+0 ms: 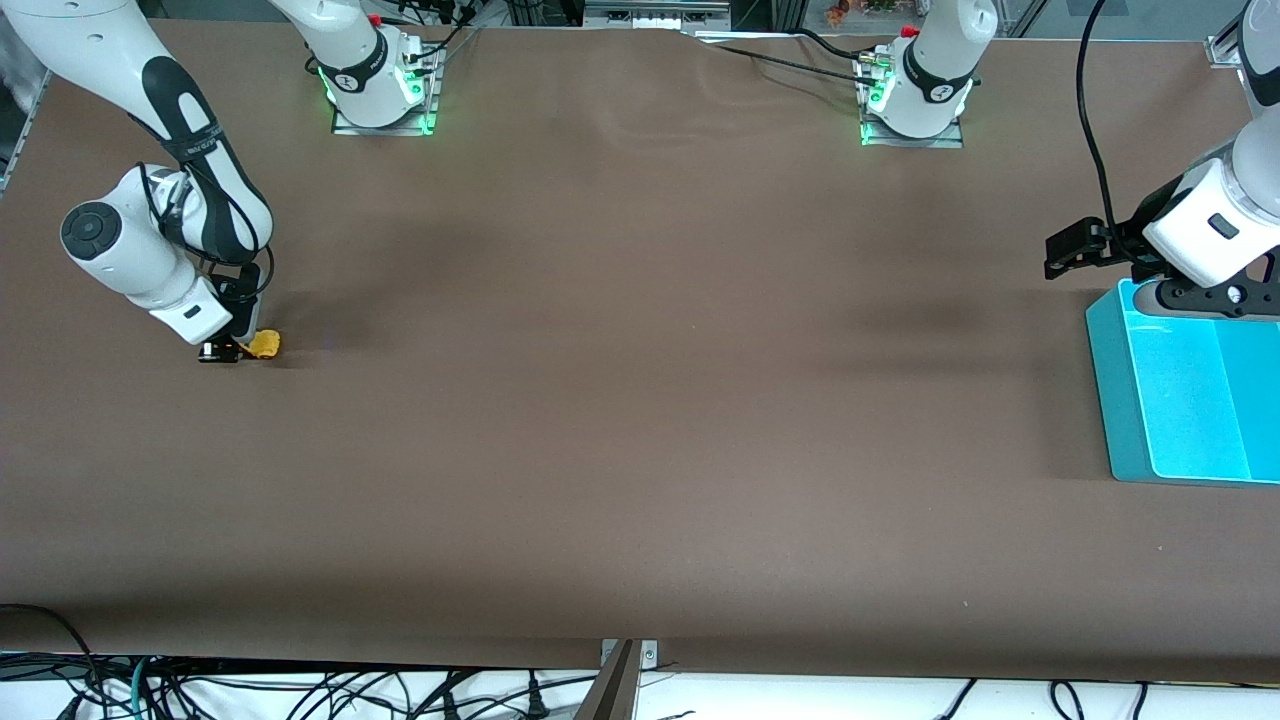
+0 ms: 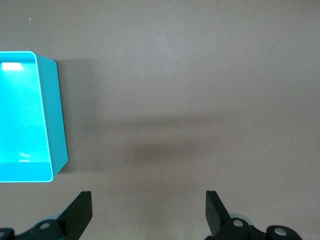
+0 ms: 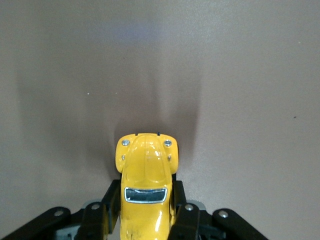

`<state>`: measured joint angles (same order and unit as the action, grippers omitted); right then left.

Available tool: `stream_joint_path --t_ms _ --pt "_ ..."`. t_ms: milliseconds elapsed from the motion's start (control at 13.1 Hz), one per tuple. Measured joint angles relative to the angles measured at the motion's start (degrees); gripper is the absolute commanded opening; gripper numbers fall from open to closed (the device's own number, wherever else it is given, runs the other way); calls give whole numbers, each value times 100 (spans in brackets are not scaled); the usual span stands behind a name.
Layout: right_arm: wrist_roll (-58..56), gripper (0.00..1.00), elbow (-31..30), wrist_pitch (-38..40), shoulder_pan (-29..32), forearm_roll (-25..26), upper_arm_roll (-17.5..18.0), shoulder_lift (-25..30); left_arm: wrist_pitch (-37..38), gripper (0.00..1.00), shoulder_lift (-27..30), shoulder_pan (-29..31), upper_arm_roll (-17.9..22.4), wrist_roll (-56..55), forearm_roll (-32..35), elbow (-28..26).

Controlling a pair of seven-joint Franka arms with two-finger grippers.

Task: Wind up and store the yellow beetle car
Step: 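Drag the car backward along the table with the right gripper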

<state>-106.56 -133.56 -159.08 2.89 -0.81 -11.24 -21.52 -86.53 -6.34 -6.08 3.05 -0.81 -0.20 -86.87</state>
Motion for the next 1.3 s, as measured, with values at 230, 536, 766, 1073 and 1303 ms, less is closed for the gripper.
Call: stream_joint_path --t_ms 230,536,766,1073,1303 --pt "-5 21 1 0 0 0 -1 -1 0 100 0 0 0 0 0 0" --pt "-61 25 10 -5 -1 0 -38 -8 0 100 0 0 0 0 0 0" --pt "-108 25 25 -15 0 0 -82 -25 0 100 0 0 0 0 0 0" --pt "-125 100 29 -19 0 0 -97 -30 -10 100 -11 0 0 0 0 70" --pt "-127 100 3 -33 7 0 -197 -214 -10 100 -25 0 0 0 0 114"
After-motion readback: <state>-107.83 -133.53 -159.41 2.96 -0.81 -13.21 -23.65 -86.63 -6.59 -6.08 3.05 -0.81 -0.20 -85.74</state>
